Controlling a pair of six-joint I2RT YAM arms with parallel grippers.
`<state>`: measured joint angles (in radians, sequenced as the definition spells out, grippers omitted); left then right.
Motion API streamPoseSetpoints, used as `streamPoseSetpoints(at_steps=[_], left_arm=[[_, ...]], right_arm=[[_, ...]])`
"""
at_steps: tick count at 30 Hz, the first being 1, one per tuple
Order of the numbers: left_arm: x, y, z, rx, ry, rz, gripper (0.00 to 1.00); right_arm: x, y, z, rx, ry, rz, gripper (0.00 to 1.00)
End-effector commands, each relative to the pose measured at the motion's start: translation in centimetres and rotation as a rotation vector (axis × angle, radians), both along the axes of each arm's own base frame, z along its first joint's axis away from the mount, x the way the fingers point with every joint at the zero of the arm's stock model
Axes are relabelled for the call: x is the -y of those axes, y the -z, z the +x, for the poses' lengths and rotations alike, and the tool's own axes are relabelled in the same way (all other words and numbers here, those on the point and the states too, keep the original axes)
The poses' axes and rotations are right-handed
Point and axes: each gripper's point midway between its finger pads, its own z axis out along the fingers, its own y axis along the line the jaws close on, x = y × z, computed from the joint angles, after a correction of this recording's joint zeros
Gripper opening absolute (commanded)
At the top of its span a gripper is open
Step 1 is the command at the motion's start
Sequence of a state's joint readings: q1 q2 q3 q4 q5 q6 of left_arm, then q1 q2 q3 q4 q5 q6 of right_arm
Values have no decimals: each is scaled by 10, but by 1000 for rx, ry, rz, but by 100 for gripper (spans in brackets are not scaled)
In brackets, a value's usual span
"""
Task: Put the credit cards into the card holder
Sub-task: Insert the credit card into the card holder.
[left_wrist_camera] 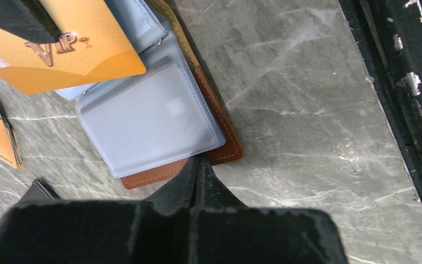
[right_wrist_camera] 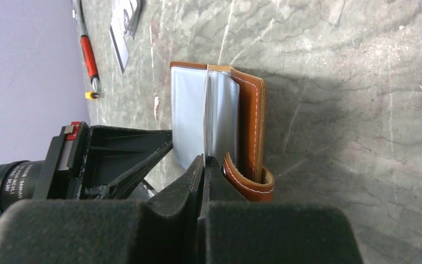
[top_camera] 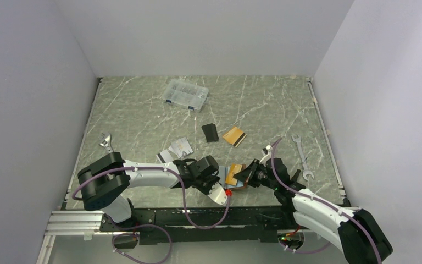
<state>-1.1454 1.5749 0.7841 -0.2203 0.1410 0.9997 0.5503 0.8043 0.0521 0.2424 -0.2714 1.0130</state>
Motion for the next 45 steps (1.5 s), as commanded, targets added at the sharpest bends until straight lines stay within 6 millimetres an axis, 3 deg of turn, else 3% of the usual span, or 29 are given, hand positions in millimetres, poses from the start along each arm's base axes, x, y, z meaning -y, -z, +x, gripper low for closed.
streamPoseSetpoints(at_steps=[1,21,26,34,45], left_arm=[[-26,29,-26,-113,10,125,0],[-26,29,-24,-103,12,131,0],[-24,27,-23,-103,11,129,0],[-24,27,-23,-100,14,128,0],[-23,27,-22,-98,15,132,0]], right_arm=[[-4,-12,9,47,-9,3,0],[-8,4,-3,-3,-59,15,0],[-9,18,-6,-96,-89,-52,0],[-12,17,-5,-105,-140,-101,0],[-11,33,-21,-146,-162,-81,0]])
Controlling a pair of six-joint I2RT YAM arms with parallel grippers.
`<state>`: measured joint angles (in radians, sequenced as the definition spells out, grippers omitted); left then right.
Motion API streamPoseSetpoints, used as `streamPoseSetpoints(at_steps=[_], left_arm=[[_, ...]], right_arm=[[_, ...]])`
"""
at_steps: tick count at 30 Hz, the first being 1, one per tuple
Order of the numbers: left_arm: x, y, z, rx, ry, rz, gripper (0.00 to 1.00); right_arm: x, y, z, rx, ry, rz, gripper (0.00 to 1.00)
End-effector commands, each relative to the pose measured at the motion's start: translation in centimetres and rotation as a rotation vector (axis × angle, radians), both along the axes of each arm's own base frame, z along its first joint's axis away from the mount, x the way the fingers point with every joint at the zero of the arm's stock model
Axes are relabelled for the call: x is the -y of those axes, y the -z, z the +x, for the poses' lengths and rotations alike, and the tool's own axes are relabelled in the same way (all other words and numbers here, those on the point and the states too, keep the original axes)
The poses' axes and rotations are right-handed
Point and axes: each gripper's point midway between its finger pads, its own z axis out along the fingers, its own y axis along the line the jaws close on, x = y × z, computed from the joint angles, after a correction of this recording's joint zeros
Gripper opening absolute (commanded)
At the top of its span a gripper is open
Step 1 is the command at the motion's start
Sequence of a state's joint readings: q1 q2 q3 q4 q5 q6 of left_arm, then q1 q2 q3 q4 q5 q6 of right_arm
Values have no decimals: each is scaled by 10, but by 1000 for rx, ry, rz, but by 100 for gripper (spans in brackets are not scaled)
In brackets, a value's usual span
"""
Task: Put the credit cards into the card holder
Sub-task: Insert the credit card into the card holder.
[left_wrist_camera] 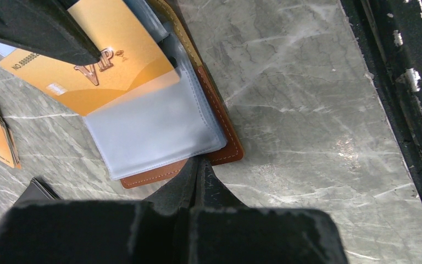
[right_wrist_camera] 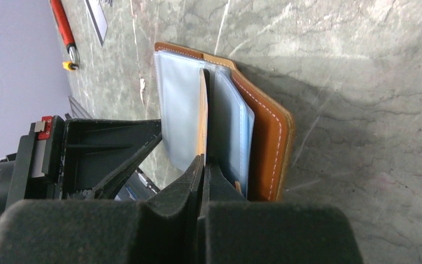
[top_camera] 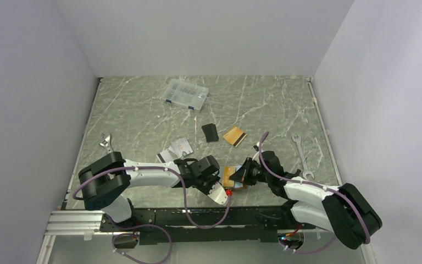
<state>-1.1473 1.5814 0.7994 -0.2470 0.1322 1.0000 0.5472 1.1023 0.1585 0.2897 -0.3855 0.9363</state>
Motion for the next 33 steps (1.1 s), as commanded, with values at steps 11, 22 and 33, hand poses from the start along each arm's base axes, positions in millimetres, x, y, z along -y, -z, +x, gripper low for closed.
streamPoseSetpoints(at_steps=[11,22,33], left_arm=[[-22,26,-23,-105,13,113,0],[-23,26,-23,-105,13,118,0],[-23,26,-23,-102,15,121,0]], right_arm=[[18,27,-21,-100,25,-102,0],[11,29,-19,-102,-14,-110,0],[1,30,-17,-99,-57,-109,0]])
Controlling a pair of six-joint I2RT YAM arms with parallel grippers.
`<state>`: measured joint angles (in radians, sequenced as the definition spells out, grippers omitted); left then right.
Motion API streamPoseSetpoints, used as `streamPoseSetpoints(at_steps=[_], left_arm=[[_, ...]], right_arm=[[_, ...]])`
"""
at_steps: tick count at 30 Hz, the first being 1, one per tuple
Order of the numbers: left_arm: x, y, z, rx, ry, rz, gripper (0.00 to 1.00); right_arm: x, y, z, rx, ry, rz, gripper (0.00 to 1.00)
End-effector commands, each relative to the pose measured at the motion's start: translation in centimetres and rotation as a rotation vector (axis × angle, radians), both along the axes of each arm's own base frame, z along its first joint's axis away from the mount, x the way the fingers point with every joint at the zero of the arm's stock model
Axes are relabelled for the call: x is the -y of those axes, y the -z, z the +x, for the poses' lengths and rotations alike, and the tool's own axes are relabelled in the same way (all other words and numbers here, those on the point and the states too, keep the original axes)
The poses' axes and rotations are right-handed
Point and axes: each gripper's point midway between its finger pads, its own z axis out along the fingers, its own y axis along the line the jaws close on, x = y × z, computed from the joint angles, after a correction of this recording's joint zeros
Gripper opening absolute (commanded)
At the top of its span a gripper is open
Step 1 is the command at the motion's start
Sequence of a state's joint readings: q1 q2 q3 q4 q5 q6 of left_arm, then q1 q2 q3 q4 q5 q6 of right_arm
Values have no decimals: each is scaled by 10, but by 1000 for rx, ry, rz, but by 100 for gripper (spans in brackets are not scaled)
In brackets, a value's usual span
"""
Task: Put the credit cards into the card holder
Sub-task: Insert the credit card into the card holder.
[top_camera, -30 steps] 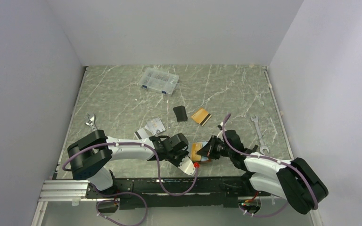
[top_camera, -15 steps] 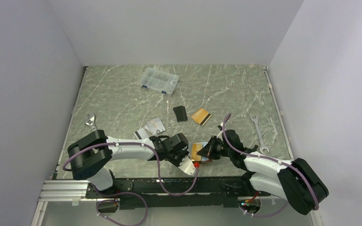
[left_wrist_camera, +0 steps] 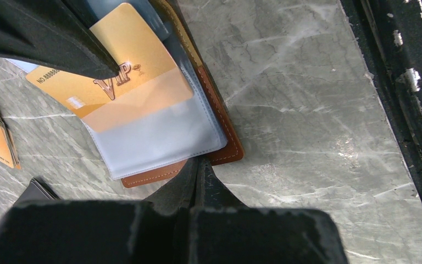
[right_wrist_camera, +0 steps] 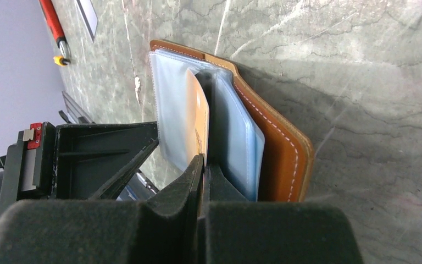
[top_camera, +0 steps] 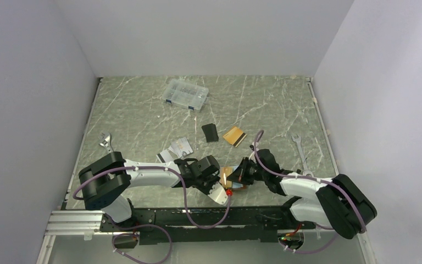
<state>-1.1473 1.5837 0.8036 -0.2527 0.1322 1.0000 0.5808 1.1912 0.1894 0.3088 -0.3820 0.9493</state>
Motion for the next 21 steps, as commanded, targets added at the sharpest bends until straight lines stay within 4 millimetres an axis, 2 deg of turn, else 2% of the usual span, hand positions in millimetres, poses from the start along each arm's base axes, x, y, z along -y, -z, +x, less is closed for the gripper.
streamPoseSetpoints(at_steps=[1,7,12,14,16,21], left_arm=[[-23,26,-23,-99,16,117,0],[-24,26,-23,-100,13,117,0],[-23,25,-23,-100,12,110,0],[-23,25,-22,-100,8,106,0],[-23,25,-21,-104,5,101,0],[-26,26,-19,-107,-2,101,0]], right_arm=[[10,23,-15,-60,-34,-98,0],[12,26,-12,-68,-40,-161,0],[17,27,-13,-65,-17,-253,30],[20,26,-16,-61,-1,-291,39],[22,23,-17,-56,13,-313,45],[21,18,-15,-35,16,-355,52]])
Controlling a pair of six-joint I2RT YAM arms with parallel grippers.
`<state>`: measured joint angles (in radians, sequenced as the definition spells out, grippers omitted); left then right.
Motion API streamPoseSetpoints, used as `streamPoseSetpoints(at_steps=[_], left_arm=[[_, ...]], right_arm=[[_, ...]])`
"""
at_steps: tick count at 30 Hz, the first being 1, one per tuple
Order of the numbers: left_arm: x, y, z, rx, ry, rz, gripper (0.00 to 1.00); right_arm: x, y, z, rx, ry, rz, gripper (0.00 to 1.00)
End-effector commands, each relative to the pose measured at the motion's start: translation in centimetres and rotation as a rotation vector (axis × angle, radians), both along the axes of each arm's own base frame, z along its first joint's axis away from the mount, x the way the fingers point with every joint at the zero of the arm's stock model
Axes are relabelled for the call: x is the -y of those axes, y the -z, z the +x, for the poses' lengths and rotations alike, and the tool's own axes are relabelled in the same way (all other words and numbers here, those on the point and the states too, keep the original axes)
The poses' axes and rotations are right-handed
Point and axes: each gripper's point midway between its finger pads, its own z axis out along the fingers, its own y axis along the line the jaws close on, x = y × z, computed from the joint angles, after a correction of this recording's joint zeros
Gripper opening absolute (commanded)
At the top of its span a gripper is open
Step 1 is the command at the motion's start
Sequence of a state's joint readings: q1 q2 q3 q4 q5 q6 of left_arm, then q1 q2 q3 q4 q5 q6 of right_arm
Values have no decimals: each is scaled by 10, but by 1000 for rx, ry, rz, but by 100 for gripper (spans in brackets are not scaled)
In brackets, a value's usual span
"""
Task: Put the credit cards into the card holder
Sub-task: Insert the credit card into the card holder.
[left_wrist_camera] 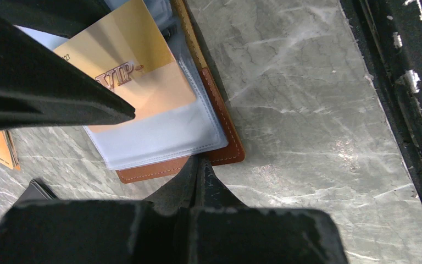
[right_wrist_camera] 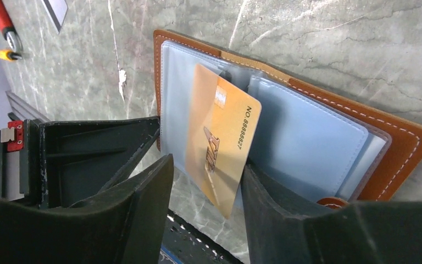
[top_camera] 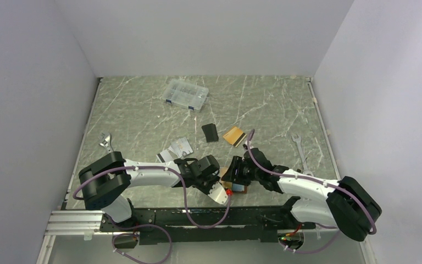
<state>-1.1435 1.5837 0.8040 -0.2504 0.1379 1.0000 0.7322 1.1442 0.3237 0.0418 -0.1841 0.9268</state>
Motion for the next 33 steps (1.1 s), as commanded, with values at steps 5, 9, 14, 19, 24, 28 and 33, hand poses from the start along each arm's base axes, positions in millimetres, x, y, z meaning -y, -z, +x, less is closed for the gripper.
streamPoseSetpoints(at_steps=[5,9,14,19,24,28,33], left_arm=[[-29,26,-21,-109,-2,107,0],[-29,27,-21,-107,0,107,0],[-29,26,-21,-104,1,102,0],[-30,28,-20,-103,1,100,0],[-30,27,-20,-107,3,94,0],[-29,26,-20,-107,3,92,0],[-29,25,-19,-103,3,94,0]], right_arm=[[28,20,-11,-58,24,-322,53],[24,16,-12,-43,13,-345,53],[13,12,-6,-21,-18,-354,53],[-14,5,-5,3,-97,-327,54],[-27,6,-7,14,-126,-327,54],[-33,5,-6,23,-132,-314,54],[-43,-5,-3,67,-154,-296,54]])
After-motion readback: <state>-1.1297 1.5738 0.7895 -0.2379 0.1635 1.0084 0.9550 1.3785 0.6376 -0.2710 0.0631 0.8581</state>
